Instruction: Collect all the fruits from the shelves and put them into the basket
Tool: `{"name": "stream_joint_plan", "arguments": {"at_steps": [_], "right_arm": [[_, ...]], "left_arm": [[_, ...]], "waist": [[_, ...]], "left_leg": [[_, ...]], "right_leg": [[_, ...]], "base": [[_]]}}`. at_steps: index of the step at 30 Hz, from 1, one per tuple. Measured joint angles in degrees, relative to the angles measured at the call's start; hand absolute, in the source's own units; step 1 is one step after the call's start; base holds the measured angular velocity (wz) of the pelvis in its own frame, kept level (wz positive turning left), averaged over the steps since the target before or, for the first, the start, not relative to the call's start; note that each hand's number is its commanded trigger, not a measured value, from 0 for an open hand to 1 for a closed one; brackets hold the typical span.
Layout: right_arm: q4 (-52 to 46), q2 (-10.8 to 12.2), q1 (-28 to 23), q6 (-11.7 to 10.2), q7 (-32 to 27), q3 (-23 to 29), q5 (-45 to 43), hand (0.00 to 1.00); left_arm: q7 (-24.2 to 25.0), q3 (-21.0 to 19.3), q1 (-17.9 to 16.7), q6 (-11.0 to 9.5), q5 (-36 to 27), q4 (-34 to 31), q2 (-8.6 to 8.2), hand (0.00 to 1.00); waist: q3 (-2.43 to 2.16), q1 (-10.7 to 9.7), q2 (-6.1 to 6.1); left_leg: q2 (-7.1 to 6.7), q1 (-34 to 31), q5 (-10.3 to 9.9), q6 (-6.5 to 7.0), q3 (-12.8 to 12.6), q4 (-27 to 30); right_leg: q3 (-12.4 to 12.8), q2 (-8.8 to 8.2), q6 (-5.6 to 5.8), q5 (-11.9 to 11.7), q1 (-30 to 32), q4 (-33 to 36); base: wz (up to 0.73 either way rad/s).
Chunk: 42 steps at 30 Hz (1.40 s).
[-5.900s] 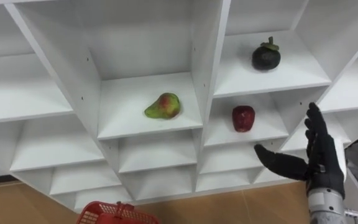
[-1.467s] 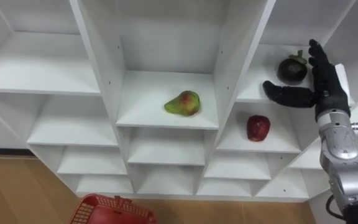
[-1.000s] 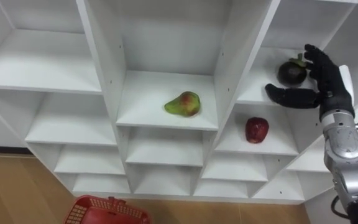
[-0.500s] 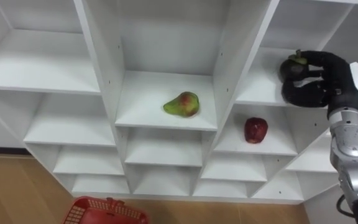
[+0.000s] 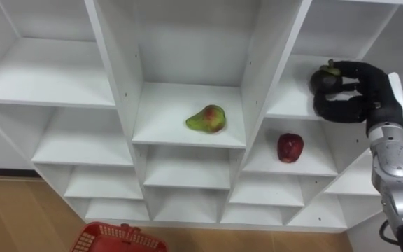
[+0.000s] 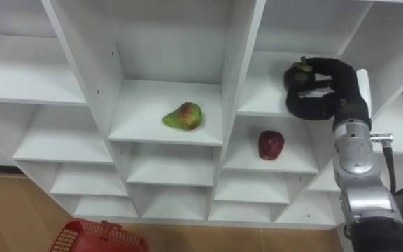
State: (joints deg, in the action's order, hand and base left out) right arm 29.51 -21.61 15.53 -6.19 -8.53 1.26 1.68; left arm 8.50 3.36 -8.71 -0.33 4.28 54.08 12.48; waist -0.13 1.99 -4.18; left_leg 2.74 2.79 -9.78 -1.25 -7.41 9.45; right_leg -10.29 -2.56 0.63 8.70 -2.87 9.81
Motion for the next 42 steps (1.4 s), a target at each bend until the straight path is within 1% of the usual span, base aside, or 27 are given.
{"name": "stream_joint_plan", "arguments": {"at_steps": [3, 4, 6, 8, 11, 13, 16, 18, 21, 23, 24, 25, 26, 29, 32, 35, 42], "right_arm": [[-1.1, 0.2, -0.1, 0.3, 0.1, 0.0, -0.6, 1.0], [-2.2, 0.5, -0.4, 0.7, 0.2, 0.0, -1.8, 1.0], [-5.3, 0.9, -1.9, 0.9, 1.0, -0.1, -2.9, 1.0], [-10.4, 1.6, -4.5, 0.9, 1.9, -0.4, -4.3, 1.0], [-16.2, 1.6, -7.2, 0.9, 3.0, -1.9, -4.4, 1.0], [-18.4, 1.6, -8.2, 0.9, 4.0, -2.4, -4.3, 1.0], [-21.5, 2.2, -10.8, 0.8, 4.6, -2.4, -4.6, 1.0], [-22.5, 2.8, -12.0, 0.8, 5.0, -2.3, -4.6, 1.0], [-26.2, 3.2, -15.7, 0.9, 5.9, -2.2, -4.9, 1.0], [-30.2, 4.2, -19.3, 0.9, 6.8, -2.2, -4.3, 1.0], [-31.0, 4.5, -20.1, 0.8, 7.1, -2.3, -4.3, 1.0], [-32.1, 5.1, -21.5, 0.8, 7.9, -2.4, -4.3, 1.0], [-32.6, 5.9, -22.6, 0.8, 8.2, -2.4, -4.3, 1.0], [-32.8, 7.4, -24.8, 0.8, 8.4, -2.5, -4.5, 1.0], [-32.8, 7.8, -25.9, 0.8, 8.4, -3.4, -4.5, 1.0], [-32.8, 8.2, -25.9, 0.8, 8.9, -4.8, -6.4, 1.0], [-31.8, 8.4, -26.1, 0.8, 11.3, -7.0, -7.8, 1.0]], "left_arm": [[0.0, 0.0, 0.0, 0.0, 0.0, 0.0, -0.06, 1.0], [-0.1, 0.0, 0.0, 0.0, -0.1, 0.0, -0.14, 1.0], [-0.1, 0.0, 0.2, -0.1, -0.2, 0.0, -0.38, 1.0], [-0.3, 0.1, 0.3, -0.2, -0.2, 0.1, -0.54, 1.0], [-0.6, 0.1, 0.4, -0.5, -0.1, 0.6, -0.67, 1.0], [-0.7, 0.1, 0.4, -0.6, -0.2, 0.6, -0.69, 1.0], [-1.3, -0.1, 0.3, -1.0, -0.2, 0.5, -0.75, 1.0], [-1.6, -0.5, 0.3, -1.0, -0.2, 0.5, -0.91, 1.0], [-1.6, -2.0, 0.1, -1.2, -0.4, 0.6, -1.56, 1.0], [-2.4, -2.1, 0.1, -1.4, -0.4, 1.2, -2.36, 1.0], [-2.8, -2.1, 0.2, -1.7, -0.4, 1.5, -2.54, 1.0], [-3.1, -2.0, 0.5, -2.3, -0.5, 2.4, -2.76, 1.0], [-3.4, -2.0, 0.7, -2.8, -1.0, 3.0, -2.86, 1.0], [-3.4, -1.8, 0.7, -3.1, -1.5, 3.4, -2.89, 1.0], [-3.4, -0.9, 0.8, -3.8, -1.7, 3.4, -2.88, 1.0], [-3.3, -0.1, 1.0, -3.9, -2.5, 3.4, -2.93, 1.0], [-2.8, 0.3, 3.0, -3.9, -2.5, 3.1, -2.91, 1.0]], "waist": [[0.05, -0.2, 0.08], [0.08, -0.4, 0.12], [0.12, -0.4, 0.18], [0.18, -0.3, 0.31], [0.18, -0.3, 0.72], [0.25, -0.6, 0.99], [0.28, -0.6, 1.43], [0.21, -0.9, 1.69], [-0.23, -1.1, 2.16], [-0.46, -1.2, 2.52], [-0.47, -1.5, 2.51], [-0.46, -1.7, 2.42], [-0.46, -1.7, 2.27], [-0.47, -1.8, 2.04], [-0.36, -1.7, 2.22], [-0.11, -2.1, 2.59], [0.04, -2.1, 2.89]], "left_leg": [[0.0, 0.0, 0.0, 0.0, 0.0, 0.0], [0.0, -0.1, 0.0, 0.0, 0.0, 0.0], [-0.01, -0.2, 0.0, 0.0, 0.0, -0.1], [-0.01, -0.3, 0.0, 0.0, 0.0, -0.1], [-0.03, -0.6, 0.0, 0.0, -0.2, -0.1], [-0.04, -0.6, 0.0, 0.0, -0.2, -0.1], [-0.05, -0.6, 0.0, 0.0, -0.2, -0.2], [-0.05, -0.6, 0.0, 0.01, -0.5, -0.2], [-0.04, -0.6, 0.0, 0.01, -1.2, -0.7], [0.01, -0.1, 0.0, 0.02, -2.1, -1.0], [0.01, -0.1, 0.0, 0.02, -2.2, -1.1], [0.01, -0.1, 0.0, 0.02, -2.3, -1.2], [0.05, -0.1, 0.0, 0.01, -2.5, -1.2], [0.22, -0.5, 0.0, 0.01, -3.5, -1.4], [0.3, -1.0, 0.0, 0.01, -4.1, -1.4], [0.44, -1.4, 0.0, 0.01, -4.4, -1.3], [0.55, -2.5, 0.0, 0.01, -4.9, -0.9]], "right_leg": [[0.0, 0.0, 0.0, 0.0, 0.0, 0.0], [0.0, 0.0, 0.0, 0.0, 0.1, 0.0], [0.0, 0.0, 0.0, 0.0, 0.2, 0.0], [0.1, 0.01, 0.0, 0.0, 0.5, 0.0], [0.3, 0.0, 0.0, 0.0, 0.8, 0.0], [0.3, -0.01, 0.0, 0.0, 0.9, 0.0], [0.6, 0.0, 0.0, 0.0, 0.9, 0.0], [0.8, 0.01, 0.0, 0.0, 1.1, 0.0], [1.5, 0.1, 0.01, 0.0, 1.7, 0.1], [2.4, 0.2, 0.03, 0.0, 1.9, 0.1], [2.4, 0.2, 0.03, 0.0, 1.9, 0.1], [2.5, 0.22, 0.03, 0.0, 2.0, 0.1], [2.8, 0.31, 0.03, 0.0, 2.3, 0.1], [3.9, 0.55, 0.04, -0.3, 3.1, 0.1], [4.6, 0.67, 0.03, -0.6, 3.9, 0.1], [4.6, 0.76, -0.05, -0.8, 4.3, 0.1], [5.1, 0.81, -0.13, -1.0, 5.9, 1.0]], "base": [[0.0], [0.0], [0.0], [0.0], [0.0], [0.0], [-0.02], [-0.07], [-0.12], [-0.2], [-0.1], [-0.07], [-0.11], [-0.18], [-0.11], [-0.05], [-0.03]]}}
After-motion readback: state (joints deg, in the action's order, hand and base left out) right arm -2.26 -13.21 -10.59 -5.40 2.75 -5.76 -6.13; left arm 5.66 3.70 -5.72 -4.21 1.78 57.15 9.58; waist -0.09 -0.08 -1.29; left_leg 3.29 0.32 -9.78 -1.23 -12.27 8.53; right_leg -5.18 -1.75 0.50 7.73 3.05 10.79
